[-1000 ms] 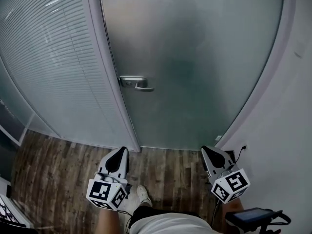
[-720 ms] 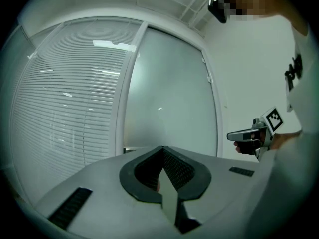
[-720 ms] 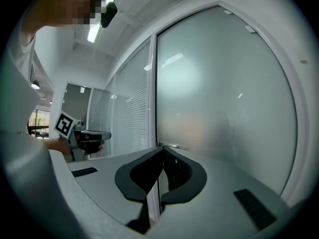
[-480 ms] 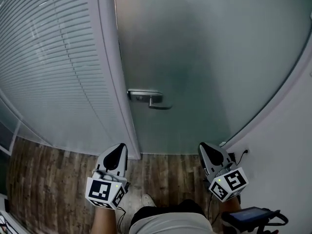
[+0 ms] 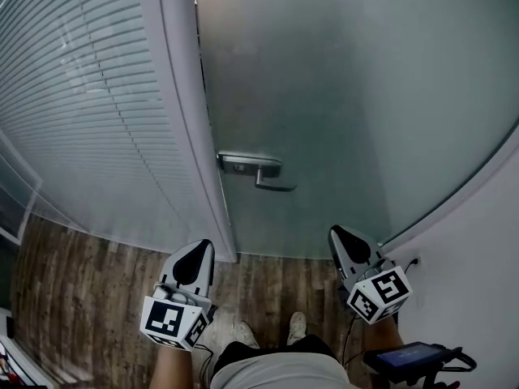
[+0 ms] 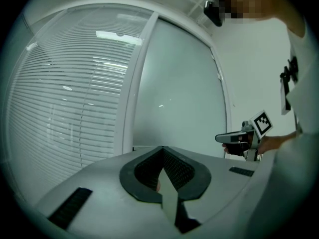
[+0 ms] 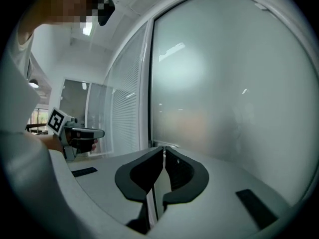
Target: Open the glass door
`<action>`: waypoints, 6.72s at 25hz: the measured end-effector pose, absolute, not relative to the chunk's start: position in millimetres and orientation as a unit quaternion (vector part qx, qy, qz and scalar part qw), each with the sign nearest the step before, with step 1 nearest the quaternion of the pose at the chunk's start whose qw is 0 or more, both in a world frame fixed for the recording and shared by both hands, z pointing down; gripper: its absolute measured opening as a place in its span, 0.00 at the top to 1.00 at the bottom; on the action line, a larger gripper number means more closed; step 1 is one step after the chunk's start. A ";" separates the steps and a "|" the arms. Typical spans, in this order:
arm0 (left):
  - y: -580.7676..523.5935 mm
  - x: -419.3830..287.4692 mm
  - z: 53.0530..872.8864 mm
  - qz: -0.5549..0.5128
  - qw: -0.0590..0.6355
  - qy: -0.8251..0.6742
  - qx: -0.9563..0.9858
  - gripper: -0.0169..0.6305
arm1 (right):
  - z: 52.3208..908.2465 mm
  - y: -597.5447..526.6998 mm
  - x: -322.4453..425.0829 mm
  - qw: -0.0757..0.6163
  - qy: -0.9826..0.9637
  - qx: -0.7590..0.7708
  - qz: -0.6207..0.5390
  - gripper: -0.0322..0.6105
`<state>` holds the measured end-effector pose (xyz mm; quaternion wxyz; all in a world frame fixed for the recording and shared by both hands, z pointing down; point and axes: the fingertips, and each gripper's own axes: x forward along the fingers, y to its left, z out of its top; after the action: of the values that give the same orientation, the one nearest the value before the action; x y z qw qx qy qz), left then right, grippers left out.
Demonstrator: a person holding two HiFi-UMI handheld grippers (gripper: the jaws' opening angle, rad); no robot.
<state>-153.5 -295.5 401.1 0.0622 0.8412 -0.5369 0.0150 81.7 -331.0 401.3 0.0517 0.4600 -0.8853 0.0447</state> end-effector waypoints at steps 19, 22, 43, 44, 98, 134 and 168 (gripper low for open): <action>-335.7 -145.2 424.1 0.047 0.108 -0.618 0.777 0.97 | 461.2 -468.1 41.5 0.245 -0.924 0.293 0.001 0.70; -339.0 -145.8 440.7 0.055 0.120 -0.627 0.768 0.98 | 484.7 -487.8 33.2 0.269 -0.922 0.279 -0.010 0.70; -331.6 -151.8 434.4 0.058 0.128 -0.634 0.760 0.97 | 495.7 -502.2 9.9 0.268 -0.919 0.289 -0.002 0.74; -331.1 -151.8 434.7 0.058 0.128 -0.634 0.760 0.97 | 496.1 -502.8 9.8 0.267 -0.918 0.292 -0.001 0.74; -313.8 -156.1 414.6 0.043 0.125 -0.663 0.736 0.97 | 472.0 -692.2 45.2 0.220 -0.868 0.443 0.040 0.74; -309.7 -139.7 460.8 0.040 0.121 -0.686 0.716 0.97 | 506.8 -777.7 120.7 0.201 -0.827 0.523 0.054 0.74; -283.6 -201.2 392.8 0.009 0.040 -0.517 0.855 0.97 | 313.4 -404.0 73.5 0.006 -0.828 0.559 -0.041 0.95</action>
<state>-201.2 -283.6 392.8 0.0398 0.8549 -0.5171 0.0086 73.5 -404.0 313.4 0.0059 0.5593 -0.8280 -0.0408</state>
